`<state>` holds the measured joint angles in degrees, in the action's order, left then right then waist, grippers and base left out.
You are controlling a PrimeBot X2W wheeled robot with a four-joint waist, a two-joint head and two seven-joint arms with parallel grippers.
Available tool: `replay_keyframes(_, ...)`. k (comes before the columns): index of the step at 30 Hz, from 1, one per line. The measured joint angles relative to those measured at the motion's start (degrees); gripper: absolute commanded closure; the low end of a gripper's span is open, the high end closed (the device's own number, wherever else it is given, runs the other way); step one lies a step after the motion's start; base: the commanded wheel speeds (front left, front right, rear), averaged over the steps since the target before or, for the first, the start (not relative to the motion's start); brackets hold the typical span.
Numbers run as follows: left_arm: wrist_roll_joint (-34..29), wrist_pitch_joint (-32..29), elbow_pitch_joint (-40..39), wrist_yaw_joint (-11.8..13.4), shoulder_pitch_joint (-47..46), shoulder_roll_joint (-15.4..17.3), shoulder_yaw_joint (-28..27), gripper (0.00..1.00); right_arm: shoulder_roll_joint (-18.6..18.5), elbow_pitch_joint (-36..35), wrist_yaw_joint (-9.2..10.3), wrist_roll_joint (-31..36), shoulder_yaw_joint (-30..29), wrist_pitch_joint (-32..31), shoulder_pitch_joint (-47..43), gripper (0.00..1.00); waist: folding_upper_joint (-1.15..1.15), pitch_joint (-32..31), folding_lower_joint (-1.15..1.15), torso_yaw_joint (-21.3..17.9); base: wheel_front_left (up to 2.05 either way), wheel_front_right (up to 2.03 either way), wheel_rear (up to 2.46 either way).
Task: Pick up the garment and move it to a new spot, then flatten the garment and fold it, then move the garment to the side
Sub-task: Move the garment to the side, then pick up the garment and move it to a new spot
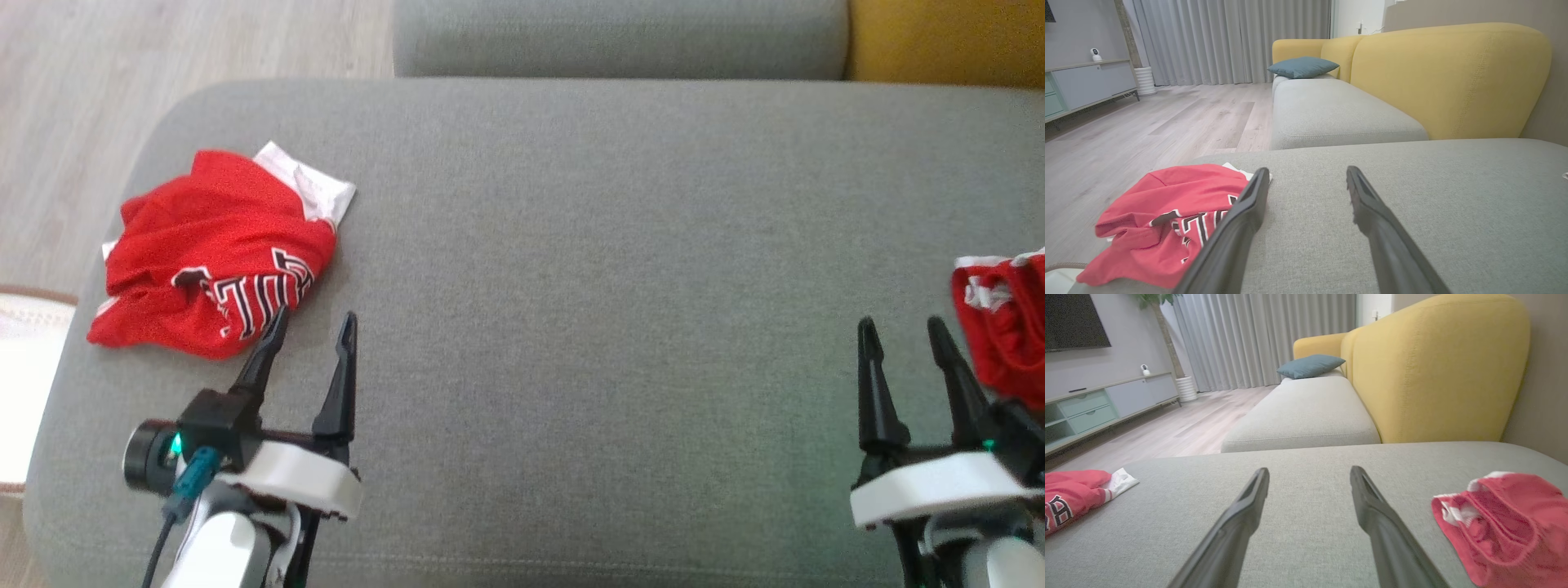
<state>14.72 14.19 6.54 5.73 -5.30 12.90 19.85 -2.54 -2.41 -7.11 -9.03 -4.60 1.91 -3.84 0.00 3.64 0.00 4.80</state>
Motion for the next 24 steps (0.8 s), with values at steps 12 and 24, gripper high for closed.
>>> replay_keyframes(12, 0.57, -2.05, -0.77, 1.45, 3.71, 0.93, 0.12, 0.00, 0.05, -2.15, 0.00, -0.58, 0.00, -2.02, -4.76, 0.00, 0.00, -4.33, 0.00, -1.30, 0.00, 0.00, 0.00)
replay_keyframes(24, 1.08, -3.09, -1.34, 2.21, 4.07, 1.58, 0.22, 0.00, 0.07, -2.14, 0.00, -1.57, 0.12, -2.27, -5.11, 0.00, 0.00, -4.88, 0.00, -1.75, 0.00, 0.00, 0.00)
